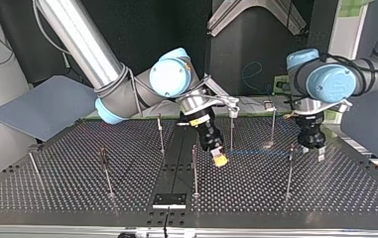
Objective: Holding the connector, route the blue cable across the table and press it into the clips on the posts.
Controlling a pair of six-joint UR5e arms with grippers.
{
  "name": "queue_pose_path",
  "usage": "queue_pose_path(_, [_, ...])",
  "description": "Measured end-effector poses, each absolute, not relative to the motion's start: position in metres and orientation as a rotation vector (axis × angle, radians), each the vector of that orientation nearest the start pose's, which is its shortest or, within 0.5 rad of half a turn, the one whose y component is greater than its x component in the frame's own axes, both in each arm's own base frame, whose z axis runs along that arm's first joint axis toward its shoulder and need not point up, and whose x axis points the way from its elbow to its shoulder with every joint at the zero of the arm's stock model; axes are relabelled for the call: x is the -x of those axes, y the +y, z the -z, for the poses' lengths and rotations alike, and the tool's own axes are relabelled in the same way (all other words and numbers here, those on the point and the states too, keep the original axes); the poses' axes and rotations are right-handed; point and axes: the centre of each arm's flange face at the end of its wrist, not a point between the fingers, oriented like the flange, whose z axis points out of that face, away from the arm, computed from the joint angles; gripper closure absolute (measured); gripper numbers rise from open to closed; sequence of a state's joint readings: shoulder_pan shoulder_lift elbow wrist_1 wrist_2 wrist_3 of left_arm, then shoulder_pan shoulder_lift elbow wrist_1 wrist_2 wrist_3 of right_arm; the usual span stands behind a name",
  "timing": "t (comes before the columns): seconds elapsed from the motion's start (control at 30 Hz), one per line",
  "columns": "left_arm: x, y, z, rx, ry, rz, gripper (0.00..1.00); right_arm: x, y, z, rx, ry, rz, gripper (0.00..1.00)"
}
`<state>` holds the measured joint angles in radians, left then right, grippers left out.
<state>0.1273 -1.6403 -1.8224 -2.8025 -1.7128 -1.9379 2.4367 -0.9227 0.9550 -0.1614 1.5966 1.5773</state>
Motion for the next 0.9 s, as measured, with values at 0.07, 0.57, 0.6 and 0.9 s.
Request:
queue_pose_path(0.07, [-0.503,-0.059,-0.366,0.485,1.488,0.105,0.0,-0.664,-0.392,-0.402,-1.663,-0.645,-1.899,1.0])
queue_pose_path(0.57, [-0.439,-0.076,-0.375,0.436,1.494,0.154,0.0,-0.665,-0.389,-0.402,-1.674,-0.648,-1.898,1.0])
queue_pose_path(0.6, [-0.437,-0.078,-0.378,0.431,1.49,0.155,0.0,-0.665,-0.389,-0.402,-1.675,-0.648,-1.898,1.0])
queue_pose_path(0.9, [-0.413,-0.101,-0.403,0.327,1.486,0.196,0.0,-0.663,-0.391,-0.401,-1.674,-0.663,-1.883,1.0])
